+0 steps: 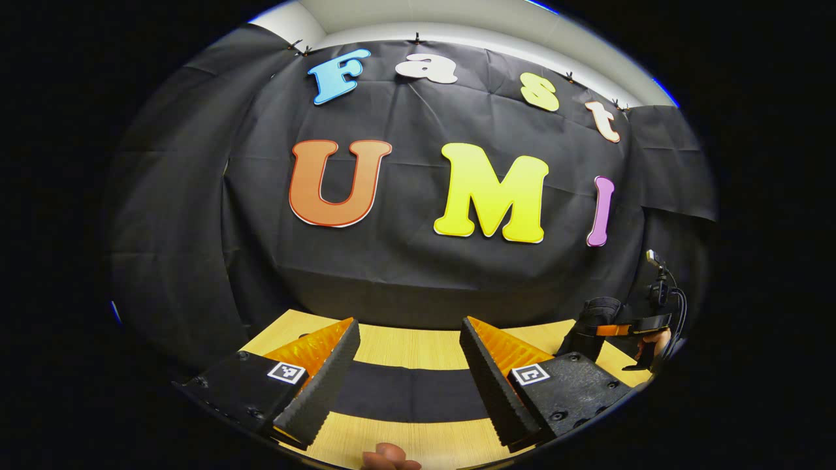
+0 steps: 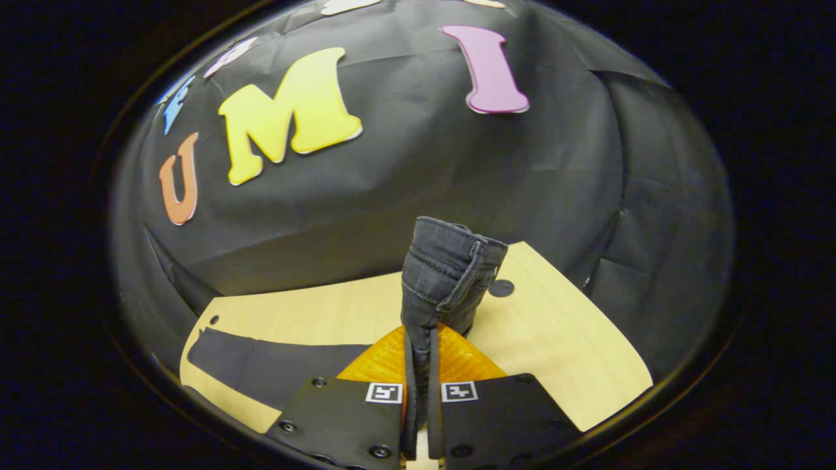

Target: Grasp the waist and the cuffs of the jeans and fold them to make the two legs overlap; first hold the waist and fold one-third of the jeans toward the cuffs, then hold the cuffs and fold the remaining one-third in the same direction to finish folding.

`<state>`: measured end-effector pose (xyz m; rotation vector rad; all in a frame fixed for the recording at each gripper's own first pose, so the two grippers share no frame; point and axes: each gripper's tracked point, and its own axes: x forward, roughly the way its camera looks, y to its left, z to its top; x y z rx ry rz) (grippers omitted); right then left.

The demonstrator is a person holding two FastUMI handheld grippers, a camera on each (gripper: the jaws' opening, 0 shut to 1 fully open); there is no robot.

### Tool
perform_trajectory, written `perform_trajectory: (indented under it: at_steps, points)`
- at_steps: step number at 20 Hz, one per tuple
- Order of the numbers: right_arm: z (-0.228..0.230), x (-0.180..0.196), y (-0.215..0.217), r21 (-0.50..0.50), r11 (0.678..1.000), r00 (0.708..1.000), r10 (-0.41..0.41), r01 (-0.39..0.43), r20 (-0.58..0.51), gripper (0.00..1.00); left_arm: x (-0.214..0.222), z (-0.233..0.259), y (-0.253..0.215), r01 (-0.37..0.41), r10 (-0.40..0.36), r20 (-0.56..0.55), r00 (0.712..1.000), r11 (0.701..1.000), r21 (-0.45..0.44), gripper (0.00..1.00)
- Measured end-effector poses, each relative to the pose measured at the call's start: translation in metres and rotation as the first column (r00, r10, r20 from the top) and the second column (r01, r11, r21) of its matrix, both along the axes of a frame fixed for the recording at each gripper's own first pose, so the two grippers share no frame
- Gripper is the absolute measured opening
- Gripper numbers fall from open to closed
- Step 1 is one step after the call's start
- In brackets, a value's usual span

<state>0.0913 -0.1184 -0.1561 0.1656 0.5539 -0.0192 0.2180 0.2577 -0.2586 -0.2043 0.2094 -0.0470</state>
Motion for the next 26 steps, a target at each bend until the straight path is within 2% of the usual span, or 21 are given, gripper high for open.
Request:
perform_trajectory:
  at_steps: [6, 10, 12, 14, 21, 25, 26]
  points:
    - [0.013, 0.0, 0.035, -0.007, 0.996, 0.994, 0.089, -0.089, 0.062, 0.07, -0.01, -0.003, 0.019, -0.038, 0.038, -0.015, 0.999, 0.999, 0.006, 0.98]
    - [0.016, -0.017, 0.057, -0.015, 0.985, 0.982, 0.172, -0.171, 0.082, 0.07, -0.021, -0.005, 0.034, -0.072, 0.072, -0.026, 0.997, 0.997, 0.021, 0.99]
    - [0.011, -0.015, 0.079, -0.012, 0.977, 0.973, 0.214, -0.214, 0.081, 0.03, -0.028, -0.005, 0.044, -0.092, 0.093, -0.03, 0.995, 0.995, 0.029, 0.99]
    - [0.002, -0.014, 0.107, -0.001, 0.967, 0.964, 0.256, -0.256, 0.075, 0.07, -0.033, -0.004, 0.056, -0.121, 0.122, -0.028, 0.992, 0.992, 0.047, 0.99]
    - [-0.064, -0.044, 0.212, -0.012, 0.907, 0.907, 0.42, -0.421, -0.03, 0.07, -0.045, -0.001, 0.082, -0.192, 0.196, -0.027, 0.98, 0.975, 0.107, 0.99]
    - [-0.103, -0.059, 0.238, -0.037, 0.887, 0.885, 0.455, -0.46, -0.097, 0.07, -0.05, -0.007, 0.09, -0.21, 0.217, -0.053, 0.975, 0.971, 0.119, 0.99]
    - [-0.11, -0.062, 0.242, -0.045, 0.884, 0.882, 0.459, -0.465, -0.106, 0.03, -0.053, -0.006, 0.091, -0.214, 0.221, -0.053, 0.974, 0.97, 0.116, 0.99]
